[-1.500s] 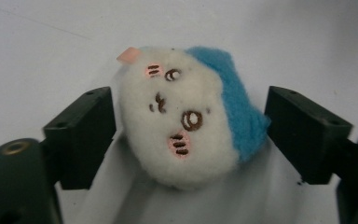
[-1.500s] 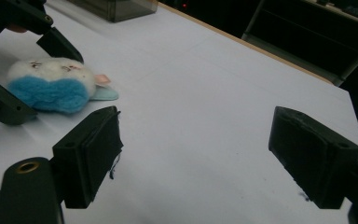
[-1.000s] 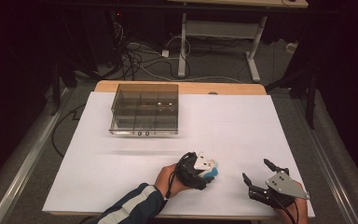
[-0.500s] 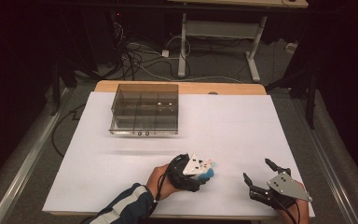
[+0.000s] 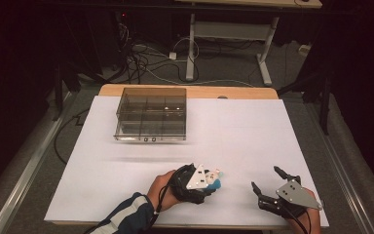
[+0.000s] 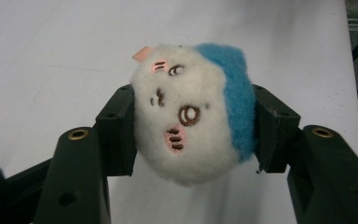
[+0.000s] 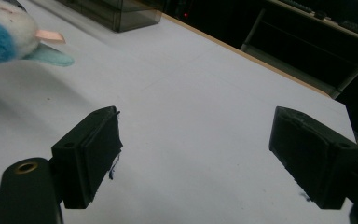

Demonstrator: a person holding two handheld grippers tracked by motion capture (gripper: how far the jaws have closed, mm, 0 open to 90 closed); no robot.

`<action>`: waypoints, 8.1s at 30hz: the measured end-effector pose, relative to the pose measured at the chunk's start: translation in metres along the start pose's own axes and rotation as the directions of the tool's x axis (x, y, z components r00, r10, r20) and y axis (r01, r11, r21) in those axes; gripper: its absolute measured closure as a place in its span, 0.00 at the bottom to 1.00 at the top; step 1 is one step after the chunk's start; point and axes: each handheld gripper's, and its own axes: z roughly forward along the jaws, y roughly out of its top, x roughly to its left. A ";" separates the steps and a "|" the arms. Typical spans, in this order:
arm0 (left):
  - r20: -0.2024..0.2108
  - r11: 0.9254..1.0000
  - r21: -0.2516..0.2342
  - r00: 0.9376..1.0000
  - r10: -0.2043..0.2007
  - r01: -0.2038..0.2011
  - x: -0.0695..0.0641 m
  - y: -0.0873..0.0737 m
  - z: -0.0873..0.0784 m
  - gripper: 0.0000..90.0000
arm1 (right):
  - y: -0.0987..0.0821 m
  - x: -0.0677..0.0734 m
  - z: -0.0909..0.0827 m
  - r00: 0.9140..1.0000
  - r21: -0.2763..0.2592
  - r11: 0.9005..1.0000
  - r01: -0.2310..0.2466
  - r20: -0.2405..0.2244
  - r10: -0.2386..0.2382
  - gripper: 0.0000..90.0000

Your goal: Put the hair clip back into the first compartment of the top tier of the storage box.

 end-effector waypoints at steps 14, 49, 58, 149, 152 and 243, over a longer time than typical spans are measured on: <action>-0.032 0.999 -0.037 0.999 -0.012 0.011 0.011 0.001 -0.016 0.45 | 0.000 0.001 0.000 1.000 -0.003 1.000 0.010 -0.009 -0.010 0.19; -0.149 0.992 -0.110 0.986 -0.071 0.055 0.044 -0.006 -0.064 0.45 | 0.001 0.003 -0.001 1.000 -0.008 1.000 0.019 -0.023 -0.019 0.19; -0.179 0.991 -0.114 0.980 -0.089 0.069 0.052 -0.011 -0.072 0.45 | 0.001 0.004 0.000 0.999 -0.004 1.000 0.026 -0.028 -0.026 0.19; -0.281 0.932 -0.045 0.891 -0.357 0.359 0.165 -0.115 -0.137 0.44 | -0.004 0.012 0.010 0.995 0.043 0.997 0.071 -0.072 -0.068 0.20; -0.302 0.924 -0.048 0.877 -0.374 0.378 0.167 -0.115 -0.139 0.44 | -0.004 0.013 0.010 0.995 0.039 0.997 0.073 -0.072 -0.070 0.20; -0.518 0.915 -0.244 0.755 -0.404 0.322 0.140 -0.117 -0.149 0.38 | -0.003 0.017 0.008 0.992 0.037 0.995 0.089 -0.091 -0.086 0.20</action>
